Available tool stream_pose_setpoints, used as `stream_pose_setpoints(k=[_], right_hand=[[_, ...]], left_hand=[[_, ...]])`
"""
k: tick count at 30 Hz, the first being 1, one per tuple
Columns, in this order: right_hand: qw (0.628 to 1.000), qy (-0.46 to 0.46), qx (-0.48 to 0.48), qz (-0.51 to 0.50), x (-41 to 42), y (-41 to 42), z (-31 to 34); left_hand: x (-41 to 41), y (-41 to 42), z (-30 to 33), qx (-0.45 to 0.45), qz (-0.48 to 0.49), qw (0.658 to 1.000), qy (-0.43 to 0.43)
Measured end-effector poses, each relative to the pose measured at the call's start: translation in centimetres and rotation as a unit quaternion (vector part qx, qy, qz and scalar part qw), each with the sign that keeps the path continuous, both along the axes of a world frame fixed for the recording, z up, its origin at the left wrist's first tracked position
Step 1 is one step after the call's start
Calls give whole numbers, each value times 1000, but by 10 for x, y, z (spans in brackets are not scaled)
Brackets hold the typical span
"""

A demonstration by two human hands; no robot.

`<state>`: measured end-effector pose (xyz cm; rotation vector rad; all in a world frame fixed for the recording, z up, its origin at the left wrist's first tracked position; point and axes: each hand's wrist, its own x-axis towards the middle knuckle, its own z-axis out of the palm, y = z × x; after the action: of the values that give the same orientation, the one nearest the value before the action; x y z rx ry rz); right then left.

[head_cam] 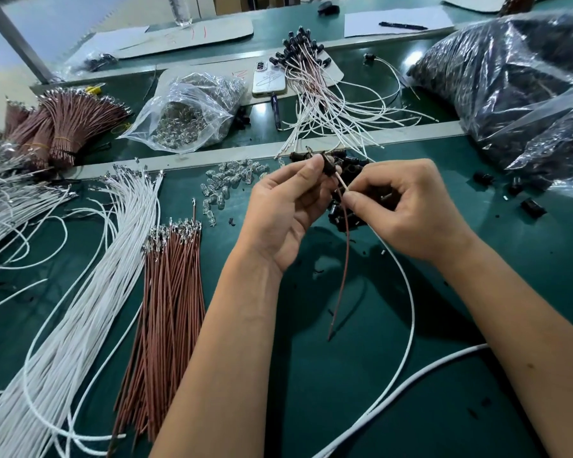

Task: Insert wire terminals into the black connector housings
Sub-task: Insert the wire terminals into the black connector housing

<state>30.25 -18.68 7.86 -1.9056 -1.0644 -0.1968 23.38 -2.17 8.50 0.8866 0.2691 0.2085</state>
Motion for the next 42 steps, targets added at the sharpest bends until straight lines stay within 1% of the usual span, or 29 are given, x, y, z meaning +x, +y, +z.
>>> stream_pose_setpoints(k=[3, 6, 9, 16, 21, 23, 27, 29, 32, 36, 42], right_hand=[[999, 33, 7, 0, -1, 0, 0], [997, 66, 30, -1, -2, 3, -1], [996, 81, 35, 6, -3, 5, -1], [998, 63, 16, -7, -3, 7, -5], [999, 42, -17, 0, 1, 5, -6], [999, 23, -26, 9, 1, 5, -6], [1000, -25, 3, -1, 0, 6, -3], [998, -48, 26, -8, -3, 7, -1], [997, -69, 40, -1, -6, 8, 1], [995, -85, 50, 5, -6, 6, 3], [993, -96, 70, -2, -7, 6, 2]], left_hand=[[0, 0, 0, 3, 1, 1000, 6], [0, 0, -2, 28, -3, 1000, 10], [1, 1, -3, 38, -8, 999, 11], [1, 0, -8, 100, 5, 995, 11], [1, -4, -9, 110, 26, 994, 3], [0, -5, -9, 119, 32, 992, -17], [-1, -6, -5, 163, 42, 980, -110], [0, -5, -4, 174, 28, 971, -159], [-3, -4, -2, 203, -6, 957, -205], [-4, -3, 0, 206, -27, 950, -235], [-5, -2, 0, 186, -36, 952, -241]])
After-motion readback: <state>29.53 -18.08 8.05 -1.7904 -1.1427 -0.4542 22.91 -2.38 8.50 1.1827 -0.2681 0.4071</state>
